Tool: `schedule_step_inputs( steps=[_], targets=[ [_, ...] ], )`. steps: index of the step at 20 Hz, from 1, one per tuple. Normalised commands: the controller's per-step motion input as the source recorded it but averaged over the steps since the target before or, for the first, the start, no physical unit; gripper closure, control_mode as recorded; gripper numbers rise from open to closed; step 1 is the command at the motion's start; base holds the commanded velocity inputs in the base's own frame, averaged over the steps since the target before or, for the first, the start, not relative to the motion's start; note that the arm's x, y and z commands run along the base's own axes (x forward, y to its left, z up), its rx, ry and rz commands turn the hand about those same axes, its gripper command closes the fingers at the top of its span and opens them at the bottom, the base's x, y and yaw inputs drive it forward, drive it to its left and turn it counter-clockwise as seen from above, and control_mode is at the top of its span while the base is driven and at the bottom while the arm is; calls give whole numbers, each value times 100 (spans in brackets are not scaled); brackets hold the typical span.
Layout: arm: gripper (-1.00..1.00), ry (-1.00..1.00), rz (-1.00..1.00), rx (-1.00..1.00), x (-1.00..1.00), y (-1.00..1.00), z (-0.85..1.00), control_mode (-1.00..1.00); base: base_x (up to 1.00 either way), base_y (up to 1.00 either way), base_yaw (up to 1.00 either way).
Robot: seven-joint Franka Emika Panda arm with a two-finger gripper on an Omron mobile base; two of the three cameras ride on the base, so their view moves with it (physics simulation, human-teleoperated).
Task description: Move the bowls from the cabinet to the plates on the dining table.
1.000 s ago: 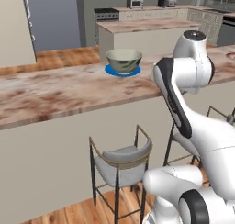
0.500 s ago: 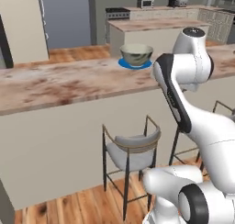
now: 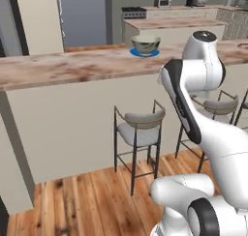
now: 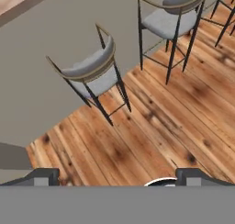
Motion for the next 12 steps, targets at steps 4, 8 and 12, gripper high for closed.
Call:
schedule_step_inputs(
  steps=[4,8,12],
  targets=[
    [-100,0,0,0,0,0,0,100,-39,-12,-18],
    [-100,0,0,0,0,0,0,100,-12,-7,-66],
    [-100,0,0,0,0,0,0,100,0,0,-86]
  ],
)
